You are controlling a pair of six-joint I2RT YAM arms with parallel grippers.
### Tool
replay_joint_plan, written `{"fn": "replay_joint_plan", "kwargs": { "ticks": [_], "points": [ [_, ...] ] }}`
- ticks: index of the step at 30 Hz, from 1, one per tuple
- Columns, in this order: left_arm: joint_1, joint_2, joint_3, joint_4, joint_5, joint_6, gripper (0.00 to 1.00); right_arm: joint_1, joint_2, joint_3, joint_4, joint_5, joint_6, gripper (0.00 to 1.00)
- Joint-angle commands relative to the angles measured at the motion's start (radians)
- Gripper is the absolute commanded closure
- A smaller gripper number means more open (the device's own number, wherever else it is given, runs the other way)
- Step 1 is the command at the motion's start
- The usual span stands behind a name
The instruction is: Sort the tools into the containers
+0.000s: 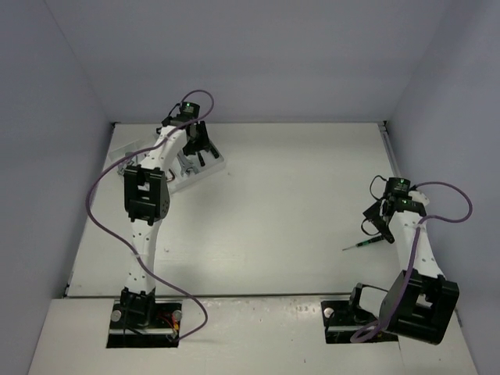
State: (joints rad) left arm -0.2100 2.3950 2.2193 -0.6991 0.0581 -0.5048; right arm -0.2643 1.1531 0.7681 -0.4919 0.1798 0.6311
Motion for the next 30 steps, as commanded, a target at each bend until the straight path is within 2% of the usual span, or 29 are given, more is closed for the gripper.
{"fn": "replay_joint_plan", "kwargs": {
  "ticks": [1,5,9,20,22,25,26,30],
  "points": [
    [-0.063,-0.253,-0.033,0.029,0.031,0.044,0.51,-0.024,0.054,-0.047,0.009,0.012,0.106,0.39],
    [-0.142,-0.388,-0.118,0.038,0.023,0.076,0.47,-0.032,0.103,-0.093,0.029,0.006,0.183,0.41],
    [-0.212,-0.460,-0.199,0.035,0.064,0.077,0.46,-0.039,0.142,-0.099,0.071,0.010,0.190,0.45],
    [-0.297,-0.541,-0.347,0.037,0.098,0.078,0.46,-0.038,0.268,-0.133,0.211,-0.043,0.107,0.52],
    [-0.304,-0.553,-0.372,0.036,0.099,0.080,0.46,-0.034,0.284,-0.125,0.229,-0.065,0.079,0.66],
    [-0.314,-0.574,-0.403,0.036,0.103,0.078,0.46,-0.007,0.282,-0.105,0.236,-0.073,0.035,0.92],
    [-0.317,-0.580,-0.413,0.037,0.106,0.079,0.46,0.019,0.273,-0.096,0.237,-0.071,0.022,0.98],
    [-0.324,-0.597,-0.420,0.033,0.127,0.090,0.46,0.157,0.251,0.003,0.239,-0.050,-0.076,1.00]
  ]
}}
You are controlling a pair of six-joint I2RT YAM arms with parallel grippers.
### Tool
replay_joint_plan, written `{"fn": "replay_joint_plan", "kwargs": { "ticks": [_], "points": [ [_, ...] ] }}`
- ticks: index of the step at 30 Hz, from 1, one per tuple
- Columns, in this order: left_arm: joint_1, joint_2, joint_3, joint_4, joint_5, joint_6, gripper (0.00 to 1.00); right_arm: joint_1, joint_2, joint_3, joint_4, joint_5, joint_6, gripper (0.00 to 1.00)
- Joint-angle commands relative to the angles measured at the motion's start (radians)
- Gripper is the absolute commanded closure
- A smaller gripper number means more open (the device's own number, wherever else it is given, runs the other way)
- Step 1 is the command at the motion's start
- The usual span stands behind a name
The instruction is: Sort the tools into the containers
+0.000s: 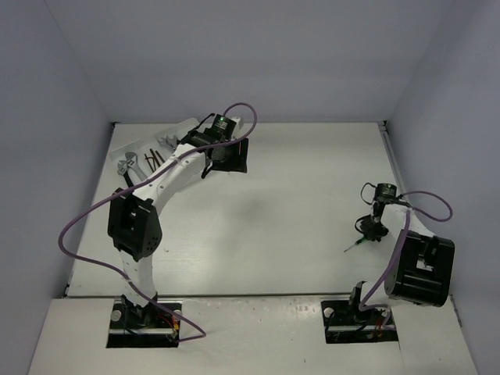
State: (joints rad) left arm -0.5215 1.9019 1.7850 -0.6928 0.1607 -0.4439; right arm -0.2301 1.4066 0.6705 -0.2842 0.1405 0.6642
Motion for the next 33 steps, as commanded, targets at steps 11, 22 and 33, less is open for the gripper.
{"fn": "replay_joint_plan", "kwargs": {
  "ticks": [11,22,33],
  "points": [
    [-0.027,-0.101,0.029,0.031,0.264,-0.043,0.46,0.695,-0.113,0.340,0.088,-0.044,-0.604,1.00],
    [-0.042,-0.121,0.064,0.070,0.422,-0.143,0.46,0.881,-0.226,0.351,0.102,-0.114,-0.751,1.00],
    [-0.123,-0.147,-0.059,0.329,0.470,-0.317,0.46,0.887,-0.252,0.342,0.132,-0.133,-0.725,1.00]
  ]
}}
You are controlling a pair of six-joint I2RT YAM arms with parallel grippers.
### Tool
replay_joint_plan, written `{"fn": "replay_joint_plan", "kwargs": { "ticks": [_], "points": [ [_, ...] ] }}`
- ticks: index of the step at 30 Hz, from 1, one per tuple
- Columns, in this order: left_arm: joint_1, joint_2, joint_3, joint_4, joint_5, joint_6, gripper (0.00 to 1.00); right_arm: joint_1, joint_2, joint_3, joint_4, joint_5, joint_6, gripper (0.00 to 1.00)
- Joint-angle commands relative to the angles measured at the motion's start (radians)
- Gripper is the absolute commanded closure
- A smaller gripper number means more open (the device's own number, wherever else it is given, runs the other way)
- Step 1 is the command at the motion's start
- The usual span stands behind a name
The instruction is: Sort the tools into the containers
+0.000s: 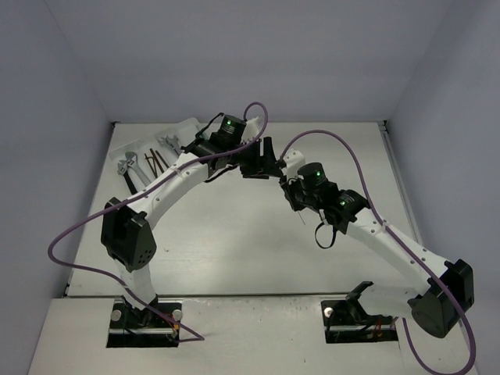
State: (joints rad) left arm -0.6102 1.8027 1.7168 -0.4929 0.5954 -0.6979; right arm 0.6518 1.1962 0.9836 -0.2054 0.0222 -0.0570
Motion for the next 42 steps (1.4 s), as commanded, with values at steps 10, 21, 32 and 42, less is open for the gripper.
{"fn": "replay_joint_plan", "kwargs": {
  "ticks": [10,21,32,42],
  "points": [
    [-0.077,0.011,0.017,0.132,0.003,-0.080,0.46,0.005,-0.069,0.012,0.074,-0.051,0.031,1.00],
    [-0.085,0.011,0.005,0.133,-0.027,-0.082,0.99,0.006,-0.088,-0.015,0.083,-0.031,0.054,0.98],
    [-0.043,-0.025,0.119,-0.045,-0.348,0.376,1.00,0.005,-0.150,-0.010,0.080,0.090,0.105,0.37],
    [0.086,0.077,0.225,0.024,-0.601,1.057,1.00,0.003,-0.279,-0.099,0.053,0.129,0.171,0.35]
  ]
}}
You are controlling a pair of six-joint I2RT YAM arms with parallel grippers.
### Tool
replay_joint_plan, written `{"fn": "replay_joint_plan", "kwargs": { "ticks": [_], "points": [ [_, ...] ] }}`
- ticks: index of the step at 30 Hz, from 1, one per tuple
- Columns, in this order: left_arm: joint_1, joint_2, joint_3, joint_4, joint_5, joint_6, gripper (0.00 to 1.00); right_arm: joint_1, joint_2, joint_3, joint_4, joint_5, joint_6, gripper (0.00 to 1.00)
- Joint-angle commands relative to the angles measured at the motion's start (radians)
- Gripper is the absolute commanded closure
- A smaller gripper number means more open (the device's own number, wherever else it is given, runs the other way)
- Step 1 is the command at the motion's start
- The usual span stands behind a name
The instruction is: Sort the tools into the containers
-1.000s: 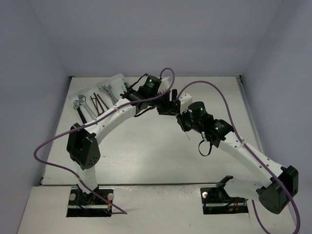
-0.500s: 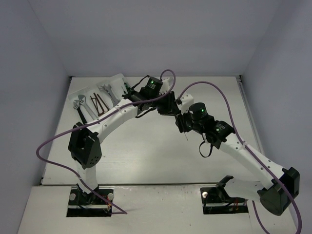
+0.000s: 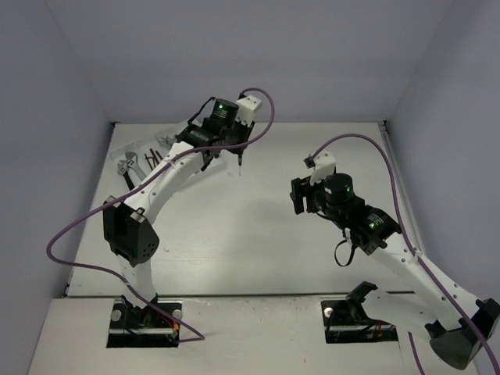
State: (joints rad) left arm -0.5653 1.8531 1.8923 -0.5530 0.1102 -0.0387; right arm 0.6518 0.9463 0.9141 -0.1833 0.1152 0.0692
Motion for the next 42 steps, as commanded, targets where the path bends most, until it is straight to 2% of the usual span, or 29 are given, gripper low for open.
{"fn": "replay_joint_plan", "kwargs": {
  "ticks": [1,2,4,8,12,15,17,22,27,30,33,36,38,39,42],
  "points": [
    [0.042,0.048,0.045,0.114,-0.153,0.502,1.00,0.003,-0.037,-0.035,0.028,0.032,0.053,0.35],
    [0.043,0.054,0.044,0.135,-0.184,0.532,1.00,0.003,-0.040,-0.037,0.025,0.028,0.061,0.35],
    [0.051,0.111,0.049,0.196,-0.254,0.692,1.00,0.003,-0.051,-0.040,0.013,0.022,0.075,0.35],
    [0.090,0.181,0.048,0.296,-0.368,0.827,1.00,0.003,-0.052,-0.024,-0.018,-0.003,0.090,0.35],
    [0.114,0.239,0.043,0.410,-0.379,0.927,1.00,0.003,-0.046,-0.012,-0.047,-0.042,0.093,0.35],
    [0.149,0.290,0.049,0.497,-0.346,1.010,1.00,0.003,-0.030,0.001,-0.093,-0.048,0.099,0.35],
    [0.163,0.318,0.042,0.534,-0.304,1.071,0.96,0.005,-0.019,0.006,-0.110,-0.058,0.104,0.35],
    [0.208,0.357,0.017,0.620,-0.156,1.180,0.92,0.005,0.007,0.026,-0.125,-0.068,0.101,0.35],
    [0.240,0.400,0.011,0.632,-0.081,1.208,0.90,0.005,0.043,0.040,-0.134,-0.078,0.095,0.35],
    [0.252,0.403,-0.011,0.637,-0.062,1.211,0.78,0.005,0.057,0.043,-0.136,-0.078,0.093,0.35],
    [0.255,0.402,-0.026,0.633,-0.047,1.213,0.77,0.003,0.072,0.043,-0.136,-0.074,0.086,0.35],
    [0.255,0.399,-0.044,0.632,-0.028,1.191,0.72,0.003,0.084,0.044,-0.137,-0.070,0.076,0.35],
    [0.255,0.389,-0.053,0.631,-0.019,1.183,0.59,0.003,0.084,0.045,-0.139,-0.066,0.074,0.35],
    [0.253,0.383,-0.058,0.631,-0.020,1.179,0.50,0.003,0.083,0.045,-0.139,-0.065,0.073,0.35],
    [0.251,0.347,-0.067,0.633,-0.027,1.139,0.39,0.003,0.069,0.046,-0.140,-0.058,0.075,0.35]
  ]
}}
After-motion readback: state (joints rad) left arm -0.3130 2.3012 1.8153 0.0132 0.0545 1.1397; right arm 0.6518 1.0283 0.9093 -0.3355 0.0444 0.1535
